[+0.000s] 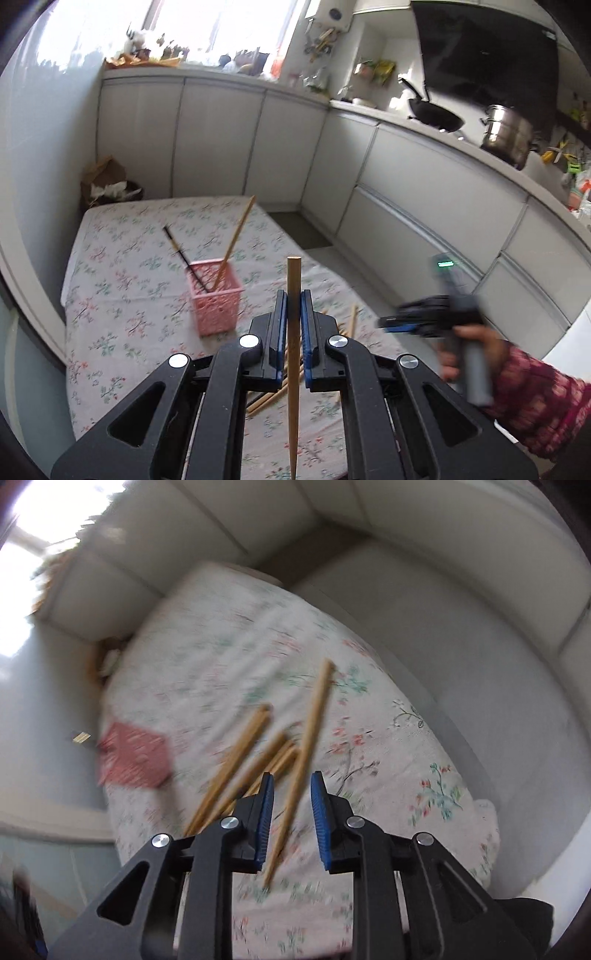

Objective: Organize utensils

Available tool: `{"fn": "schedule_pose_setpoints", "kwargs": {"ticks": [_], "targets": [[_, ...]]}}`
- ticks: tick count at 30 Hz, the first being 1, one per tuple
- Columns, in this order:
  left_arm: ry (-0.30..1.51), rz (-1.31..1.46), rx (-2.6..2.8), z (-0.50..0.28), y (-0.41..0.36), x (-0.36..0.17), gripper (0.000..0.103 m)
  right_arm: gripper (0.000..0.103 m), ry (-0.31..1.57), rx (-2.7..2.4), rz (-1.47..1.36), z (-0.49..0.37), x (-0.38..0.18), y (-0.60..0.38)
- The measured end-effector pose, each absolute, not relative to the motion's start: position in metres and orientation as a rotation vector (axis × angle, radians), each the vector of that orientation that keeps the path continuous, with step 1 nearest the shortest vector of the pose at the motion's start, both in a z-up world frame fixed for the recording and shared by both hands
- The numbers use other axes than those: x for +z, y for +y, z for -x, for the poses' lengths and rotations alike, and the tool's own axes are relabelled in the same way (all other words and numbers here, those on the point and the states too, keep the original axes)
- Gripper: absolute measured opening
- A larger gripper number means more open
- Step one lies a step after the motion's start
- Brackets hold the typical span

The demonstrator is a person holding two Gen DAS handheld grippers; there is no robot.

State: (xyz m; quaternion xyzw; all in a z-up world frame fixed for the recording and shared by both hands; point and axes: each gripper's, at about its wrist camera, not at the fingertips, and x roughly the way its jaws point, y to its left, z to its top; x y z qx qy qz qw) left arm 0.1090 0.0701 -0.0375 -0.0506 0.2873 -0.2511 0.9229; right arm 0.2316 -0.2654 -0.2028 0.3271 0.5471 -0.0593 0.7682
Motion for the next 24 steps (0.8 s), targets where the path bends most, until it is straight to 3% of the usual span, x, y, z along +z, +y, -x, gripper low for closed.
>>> {"fn": "schedule_pose_setpoints", "kwargs": {"ticks": [12, 14, 19, 24], "targets": [[0.553, 0.147, -0.554, -0.119, 0.075, -0.03, 0.006, 0.026, 1.295, -0.272, -0.549, -0.306, -0.237, -0.253], [0.546, 0.153, -0.558, -0.119, 0.073, -0.029, 0.006, 0.009, 1.296, -0.291, -0.514, -0.306, -0.236, -0.247], [0.537, 0.172, -0.55, -0.124, 0.075, -0.025, 0.006, 0.008, 1.169, -0.237, -0.576, -0.279, -0.22, -0.25], [0.511, 0.198, -0.538, -0.126, 0.079, -0.013, 0.006, 0.008, 0.975, -0.152, -0.523, -0.22, -0.161, -0.236]]}}
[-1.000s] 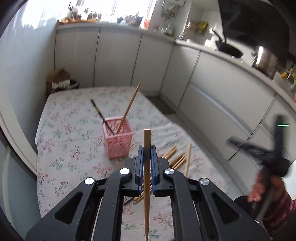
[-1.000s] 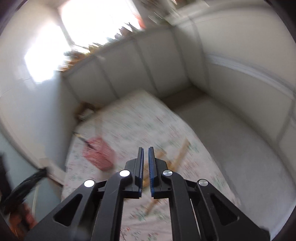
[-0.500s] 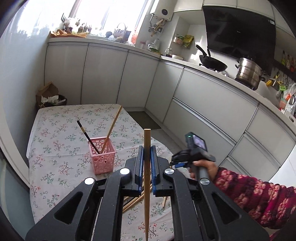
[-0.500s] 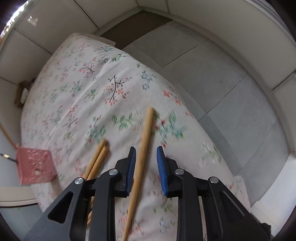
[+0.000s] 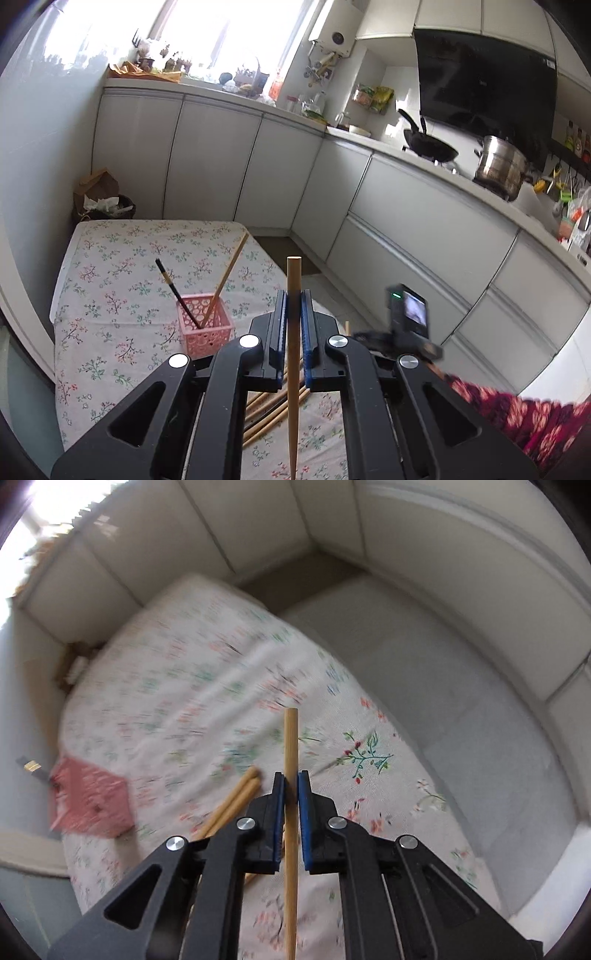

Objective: Organize utensils

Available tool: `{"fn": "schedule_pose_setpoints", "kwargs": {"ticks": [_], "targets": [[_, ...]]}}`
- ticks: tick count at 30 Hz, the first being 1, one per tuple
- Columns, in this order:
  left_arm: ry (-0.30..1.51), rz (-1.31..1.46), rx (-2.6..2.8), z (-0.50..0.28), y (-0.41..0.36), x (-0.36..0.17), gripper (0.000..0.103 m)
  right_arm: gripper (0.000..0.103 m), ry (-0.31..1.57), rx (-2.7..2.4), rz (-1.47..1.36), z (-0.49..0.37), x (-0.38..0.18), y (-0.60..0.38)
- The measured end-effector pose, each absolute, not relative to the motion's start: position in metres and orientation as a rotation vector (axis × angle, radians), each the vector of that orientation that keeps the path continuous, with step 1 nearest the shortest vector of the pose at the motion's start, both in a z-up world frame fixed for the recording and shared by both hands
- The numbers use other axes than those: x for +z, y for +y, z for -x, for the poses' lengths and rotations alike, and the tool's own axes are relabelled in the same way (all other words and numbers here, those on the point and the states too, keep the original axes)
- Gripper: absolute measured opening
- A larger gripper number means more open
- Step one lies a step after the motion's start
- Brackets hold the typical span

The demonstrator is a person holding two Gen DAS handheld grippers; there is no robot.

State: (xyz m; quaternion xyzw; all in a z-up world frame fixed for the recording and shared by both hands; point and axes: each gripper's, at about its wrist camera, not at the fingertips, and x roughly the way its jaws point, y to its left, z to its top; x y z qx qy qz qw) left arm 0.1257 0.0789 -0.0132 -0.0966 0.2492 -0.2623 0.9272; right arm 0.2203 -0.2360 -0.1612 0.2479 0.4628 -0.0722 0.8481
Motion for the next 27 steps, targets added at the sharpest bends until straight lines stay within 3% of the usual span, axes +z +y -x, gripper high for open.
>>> {"fn": "schedule_pose_setpoints", "kwargs": {"ticks": [5, 14, 27], "targets": [[0.469, 0.221, -0.521, -0.127, 0.079, 0.001, 0.006, 0.008, 0.733, -0.081, -0.411, -0.165, -0.087, -0.217], [0.401, 0.252, -0.441, -0.157, 0.082, 0.019, 0.006, 0.008, 0.388, 0.002, -0.384, -0.148, 0.004, -0.2], [0.172, 0.165, -0.159, -0.221, 0.075, 0.03, 0.006, 0.008, 0.097, 0.123, -0.441, -0.214, 0.05, -0.158]]}}
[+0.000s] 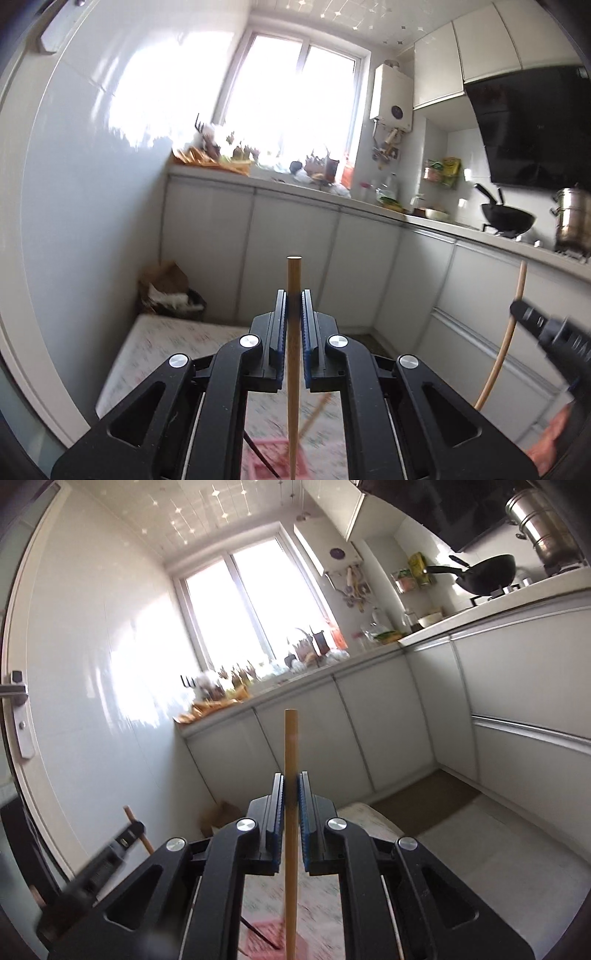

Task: Organize utensils
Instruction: 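Drop the chopsticks from both tools into the pink basket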

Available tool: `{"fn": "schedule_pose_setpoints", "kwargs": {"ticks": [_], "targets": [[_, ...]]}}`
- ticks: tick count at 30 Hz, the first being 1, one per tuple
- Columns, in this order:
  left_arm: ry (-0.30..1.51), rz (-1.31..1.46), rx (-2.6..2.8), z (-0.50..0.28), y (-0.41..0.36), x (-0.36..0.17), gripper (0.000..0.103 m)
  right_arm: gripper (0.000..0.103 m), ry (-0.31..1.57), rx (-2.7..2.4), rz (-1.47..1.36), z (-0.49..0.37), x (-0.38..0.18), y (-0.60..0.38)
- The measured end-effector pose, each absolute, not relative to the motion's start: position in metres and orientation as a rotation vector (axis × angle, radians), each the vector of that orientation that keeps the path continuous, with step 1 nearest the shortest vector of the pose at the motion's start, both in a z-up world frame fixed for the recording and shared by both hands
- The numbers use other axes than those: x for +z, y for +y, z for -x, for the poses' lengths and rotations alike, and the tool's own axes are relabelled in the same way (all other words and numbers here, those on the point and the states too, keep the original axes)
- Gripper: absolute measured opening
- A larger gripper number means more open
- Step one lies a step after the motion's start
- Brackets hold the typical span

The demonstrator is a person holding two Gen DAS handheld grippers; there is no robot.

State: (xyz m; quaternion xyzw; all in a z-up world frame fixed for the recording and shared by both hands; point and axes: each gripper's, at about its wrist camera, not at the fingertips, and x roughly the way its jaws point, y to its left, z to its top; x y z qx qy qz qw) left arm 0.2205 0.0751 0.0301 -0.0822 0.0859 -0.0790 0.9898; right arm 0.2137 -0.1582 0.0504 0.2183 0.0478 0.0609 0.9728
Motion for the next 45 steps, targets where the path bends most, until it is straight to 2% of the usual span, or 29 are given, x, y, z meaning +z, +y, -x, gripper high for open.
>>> {"fn": "schedule_pose_setpoints", "kwargs": {"ticks": [9, 10, 12, 13, 17, 21, 30, 31, 33, 35, 38, 39, 41, 43, 45], "targets": [[0.225, 0.187, -0.118, -0.262, 0.083, -0.031, 0.009, 0.008, 0.071, 0.148, -0.406, -0.257, 0.01, -0.118], [0.233, 0.187, -0.128, -0.261, 0.085, -0.033, 0.012, 0.008, 0.079, 0.149, -0.404, -0.262, 0.004, -0.113], [0.202, 0.207, -0.134, -0.249, 0.091, -0.027, 0.032, 0.008, 0.085, 0.148, -0.4, -0.27, -0.006, -0.105], [0.18, 0.218, -0.126, -0.242, 0.095, -0.021, 0.036, 0.008, 0.085, 0.148, -0.4, -0.273, -0.009, -0.103], [0.092, 0.272, -0.105, -0.212, 0.114, 0.015, 0.039, 0.008, 0.087, 0.142, -0.388, -0.281, -0.021, -0.09], [0.029, 0.336, -0.095, -0.193, 0.133, 0.032, 0.056, 0.008, 0.072, 0.122, -0.345, -0.289, -0.032, -0.074], [0.074, 0.355, -0.086, -0.202, 0.15, 0.025, 0.057, 0.01, 0.116, 0.106, -0.274, -0.302, -0.078, -0.045], [0.077, 0.348, -0.078, -0.202, 0.151, 0.025, 0.057, 0.013, 0.127, 0.102, -0.269, -0.301, -0.081, -0.043], [0.079, 0.354, -0.075, -0.199, 0.155, 0.025, 0.065, 0.021, 0.14, 0.107, -0.276, -0.297, -0.081, -0.045], [0.08, 0.363, -0.066, -0.196, 0.16, 0.026, 0.07, 0.04, 0.129, 0.104, -0.288, -0.286, -0.075, -0.051], [0.092, 0.375, -0.086, -0.192, 0.163, 0.029, 0.071, 0.058, 0.102, 0.085, -0.308, -0.261, -0.06, -0.069], [0.098, 0.375, -0.09, -0.192, 0.162, 0.03, 0.074, 0.064, 0.1, 0.075, -0.311, -0.256, -0.056, -0.075], [0.11, 0.374, -0.108, -0.19, 0.158, 0.031, 0.079, 0.085, 0.084, 0.044, -0.324, -0.24, -0.051, -0.088], [0.129, 0.362, -0.14, -0.189, 0.149, 0.032, 0.081, 0.094, 0.075, 0.004, -0.331, -0.222, -0.048, -0.102], [0.143, 0.341, -0.161, -0.187, 0.139, 0.033, 0.086, 0.097, 0.101, -0.021, -0.316, -0.211, -0.048, -0.113]]}}
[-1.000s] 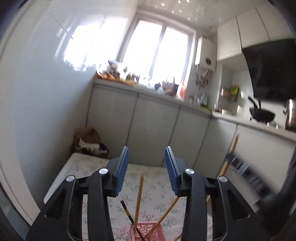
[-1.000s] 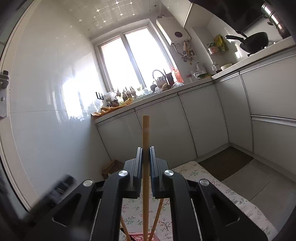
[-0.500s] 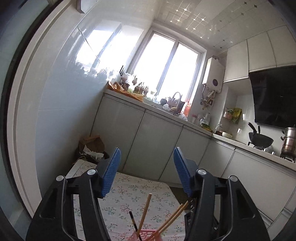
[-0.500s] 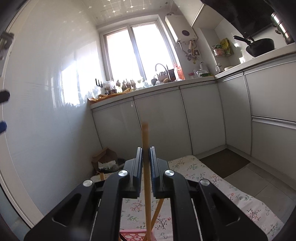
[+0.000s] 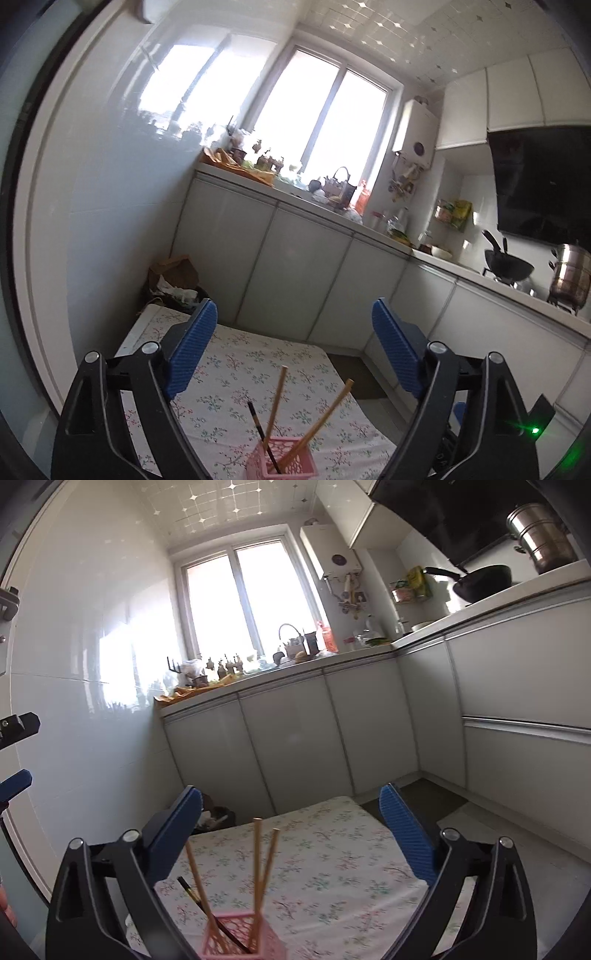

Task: Organize utensils
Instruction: 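Drop the chopsticks from both tools into the pink basket, then lower the left tool to the chopstick pile and grasp a chopstick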

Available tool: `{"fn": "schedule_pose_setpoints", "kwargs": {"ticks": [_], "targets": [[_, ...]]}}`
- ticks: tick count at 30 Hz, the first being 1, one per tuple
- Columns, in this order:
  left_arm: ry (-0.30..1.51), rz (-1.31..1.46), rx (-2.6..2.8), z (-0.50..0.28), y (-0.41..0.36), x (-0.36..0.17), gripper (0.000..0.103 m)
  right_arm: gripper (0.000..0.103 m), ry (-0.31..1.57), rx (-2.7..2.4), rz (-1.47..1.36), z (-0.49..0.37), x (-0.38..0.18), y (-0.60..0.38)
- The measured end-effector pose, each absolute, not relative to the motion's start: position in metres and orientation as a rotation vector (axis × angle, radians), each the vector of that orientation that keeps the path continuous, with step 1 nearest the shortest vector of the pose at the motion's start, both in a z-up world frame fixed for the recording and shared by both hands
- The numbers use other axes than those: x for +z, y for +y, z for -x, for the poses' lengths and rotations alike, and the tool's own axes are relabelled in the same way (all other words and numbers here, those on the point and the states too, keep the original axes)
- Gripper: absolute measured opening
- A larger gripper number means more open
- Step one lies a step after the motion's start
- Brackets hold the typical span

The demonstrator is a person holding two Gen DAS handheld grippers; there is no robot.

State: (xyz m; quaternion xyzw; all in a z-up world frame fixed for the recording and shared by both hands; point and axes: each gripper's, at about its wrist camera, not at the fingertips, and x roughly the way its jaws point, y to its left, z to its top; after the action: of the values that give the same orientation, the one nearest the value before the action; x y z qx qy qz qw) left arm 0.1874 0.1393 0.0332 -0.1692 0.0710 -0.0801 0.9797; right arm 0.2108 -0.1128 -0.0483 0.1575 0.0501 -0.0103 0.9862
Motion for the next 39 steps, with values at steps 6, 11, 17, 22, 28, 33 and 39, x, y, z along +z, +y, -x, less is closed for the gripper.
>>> {"fn": "schedule_pose_setpoints", "kwargs": {"ticks": [6, 11, 17, 22, 28, 33, 39], "targets": [[0.188, 0.254, -0.256, -0.183, 0.094, 0.032, 0.096, 0.097, 0.266, -0.082, -0.229, -0.184, -0.071, -0.142], [0.238, 0.146, -0.332, -0.185, 0.05, 0.023, 0.096, 0.097, 0.396, -0.126, -0.164, -0.16, -0.105, -0.168], [0.409, -0.074, -0.448, -0.201, -0.021, -0.005, 0.096, 0.097, 0.512, -0.224, -0.248, -0.128, -0.146, -0.205], [0.642, -0.304, -0.513, -0.228, -0.083, -0.058, 0.096, 0.097, 0.667, -0.221, -0.399, -0.119, -0.18, -0.243], [0.955, -0.414, -0.522, -0.281, -0.13, -0.138, 0.095, 0.097, 0.742, -0.241, -0.526, -0.125, -0.202, -0.269], [1.172, -0.49, -0.484, -0.323, -0.147, -0.197, 0.071, 0.097, 0.761, -0.231, -0.596, -0.131, -0.208, -0.28], [1.326, -0.529, -0.472, -0.35, -0.152, -0.237, 0.05, 0.097, 0.773, -0.219, -0.629, -0.134, -0.214, -0.286]]}}
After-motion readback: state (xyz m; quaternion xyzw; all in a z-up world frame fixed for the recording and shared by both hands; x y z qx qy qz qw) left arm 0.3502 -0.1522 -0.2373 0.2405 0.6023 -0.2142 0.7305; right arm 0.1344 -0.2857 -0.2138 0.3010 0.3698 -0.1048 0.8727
